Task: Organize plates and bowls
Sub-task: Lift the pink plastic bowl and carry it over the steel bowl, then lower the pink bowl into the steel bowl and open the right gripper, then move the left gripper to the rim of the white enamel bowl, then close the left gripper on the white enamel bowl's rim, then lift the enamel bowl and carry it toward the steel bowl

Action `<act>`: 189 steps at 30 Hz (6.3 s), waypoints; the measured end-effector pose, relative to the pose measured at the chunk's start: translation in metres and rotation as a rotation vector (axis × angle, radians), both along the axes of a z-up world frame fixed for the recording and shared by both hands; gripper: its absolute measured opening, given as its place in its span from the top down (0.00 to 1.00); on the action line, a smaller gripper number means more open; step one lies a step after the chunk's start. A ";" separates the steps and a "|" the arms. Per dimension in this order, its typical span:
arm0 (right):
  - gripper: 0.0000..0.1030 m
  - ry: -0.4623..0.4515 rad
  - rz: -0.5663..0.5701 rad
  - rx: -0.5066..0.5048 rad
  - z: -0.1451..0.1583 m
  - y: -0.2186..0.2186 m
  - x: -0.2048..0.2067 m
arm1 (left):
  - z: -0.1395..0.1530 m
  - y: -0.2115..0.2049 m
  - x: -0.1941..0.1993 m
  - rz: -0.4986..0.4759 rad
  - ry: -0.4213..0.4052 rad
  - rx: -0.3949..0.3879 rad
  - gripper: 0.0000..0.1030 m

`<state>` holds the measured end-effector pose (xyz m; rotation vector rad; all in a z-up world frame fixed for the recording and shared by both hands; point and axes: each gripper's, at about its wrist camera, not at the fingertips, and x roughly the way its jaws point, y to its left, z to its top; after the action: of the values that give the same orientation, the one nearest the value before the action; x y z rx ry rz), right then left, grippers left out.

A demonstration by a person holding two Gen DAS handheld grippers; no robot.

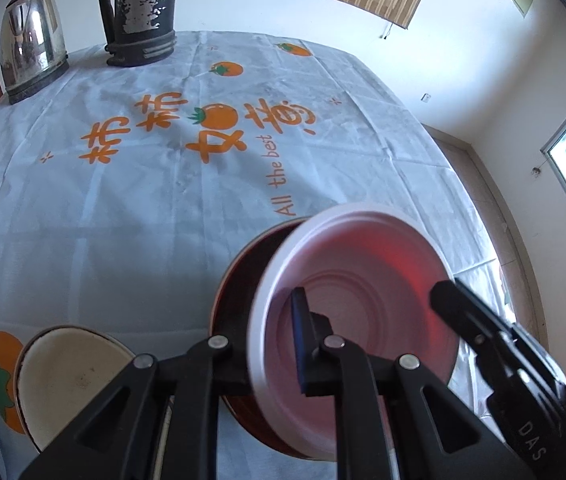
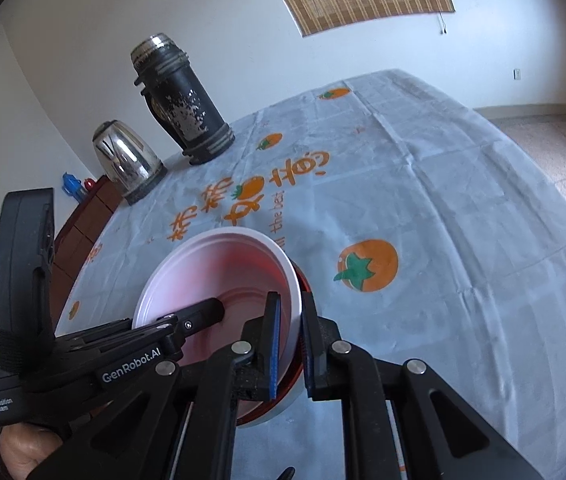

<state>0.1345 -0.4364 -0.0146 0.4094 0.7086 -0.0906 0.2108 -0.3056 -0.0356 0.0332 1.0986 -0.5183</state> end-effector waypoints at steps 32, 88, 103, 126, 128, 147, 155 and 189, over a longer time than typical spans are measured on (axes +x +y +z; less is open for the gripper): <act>0.62 -0.200 -0.120 0.038 -0.010 -0.012 -0.026 | 0.030 0.014 -0.036 0.002 -0.310 0.104 0.34; 0.61 -0.168 -0.056 -0.089 -0.011 0.168 -0.129 | -0.004 0.194 -0.106 0.201 -0.349 0.110 0.30; 0.36 -0.172 -0.009 -0.097 -0.012 0.170 -0.116 | -0.008 0.204 -0.085 0.190 -0.315 0.085 0.30; 0.65 -0.042 -0.005 0.246 -0.042 0.131 -0.037 | 0.007 0.168 0.001 0.123 -0.175 0.008 0.43; 0.59 -0.033 0.003 0.239 -0.044 0.134 -0.033 | 0.002 0.166 0.004 0.132 -0.153 0.014 0.43; 0.58 0.011 0.032 0.234 -0.056 0.145 -0.014 | 0.002 0.163 0.008 0.127 -0.196 0.060 0.43; 0.58 0.011 0.033 0.239 -0.059 0.145 -0.011 | 0.006 0.164 0.002 0.066 -0.185 0.011 0.43; 0.84 0.076 -0.045 0.135 -0.049 0.138 -0.023 | -0.021 0.140 -0.043 0.070 -0.118 -0.034 0.93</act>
<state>0.1116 -0.2981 -0.0632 0.5538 0.7834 -0.1014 0.1677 -0.1658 -0.0568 -0.0043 0.9724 -0.4665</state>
